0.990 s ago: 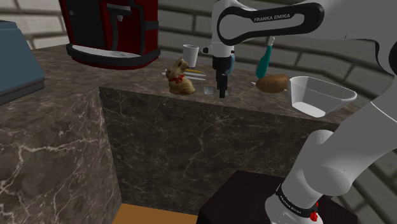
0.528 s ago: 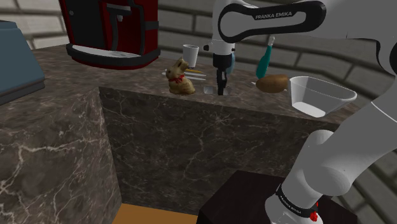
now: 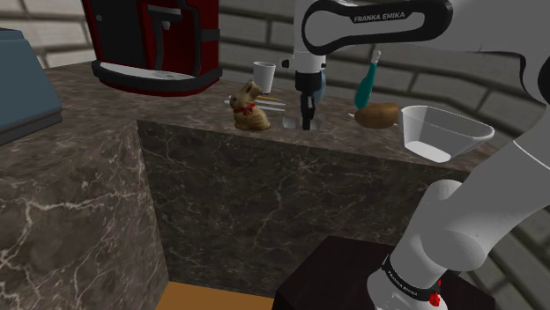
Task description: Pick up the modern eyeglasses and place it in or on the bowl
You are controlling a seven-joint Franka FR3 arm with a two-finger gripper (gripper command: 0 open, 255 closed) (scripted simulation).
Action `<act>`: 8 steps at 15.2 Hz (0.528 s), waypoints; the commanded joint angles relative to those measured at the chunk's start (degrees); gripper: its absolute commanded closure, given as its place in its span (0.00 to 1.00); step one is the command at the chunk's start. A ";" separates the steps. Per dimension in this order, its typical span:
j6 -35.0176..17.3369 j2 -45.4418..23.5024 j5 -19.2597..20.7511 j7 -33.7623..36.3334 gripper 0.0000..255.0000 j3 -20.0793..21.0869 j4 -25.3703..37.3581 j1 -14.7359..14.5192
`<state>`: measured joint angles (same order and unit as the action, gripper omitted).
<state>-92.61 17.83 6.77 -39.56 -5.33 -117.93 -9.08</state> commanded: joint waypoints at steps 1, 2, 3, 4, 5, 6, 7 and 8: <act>1.65 0.01 -0.05 -0.11 1.00 0.07 1.51 -0.03; 2.41 -0.05 -0.07 -0.17 1.00 0.09 2.34 -0.04; 3.18 -0.13 -0.08 -0.24 1.00 0.11 3.18 -0.05; 3.94 -0.21 -0.10 -0.30 1.00 0.13 4.04 -0.05; 4.71 -0.31 -0.11 -0.37 1.00 0.15 4.91 -0.06; 5.47 -0.43 -0.13 -0.44 1.00 0.17 5.79 -0.07; 6.24 -0.55 -0.14 -0.51 1.00 0.19 6.68 -0.07; 7.01 -0.69 -0.16 -0.58 1.00 0.21 7.59 -0.08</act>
<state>-86.39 17.46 6.64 -40.07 -5.14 -111.42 -9.15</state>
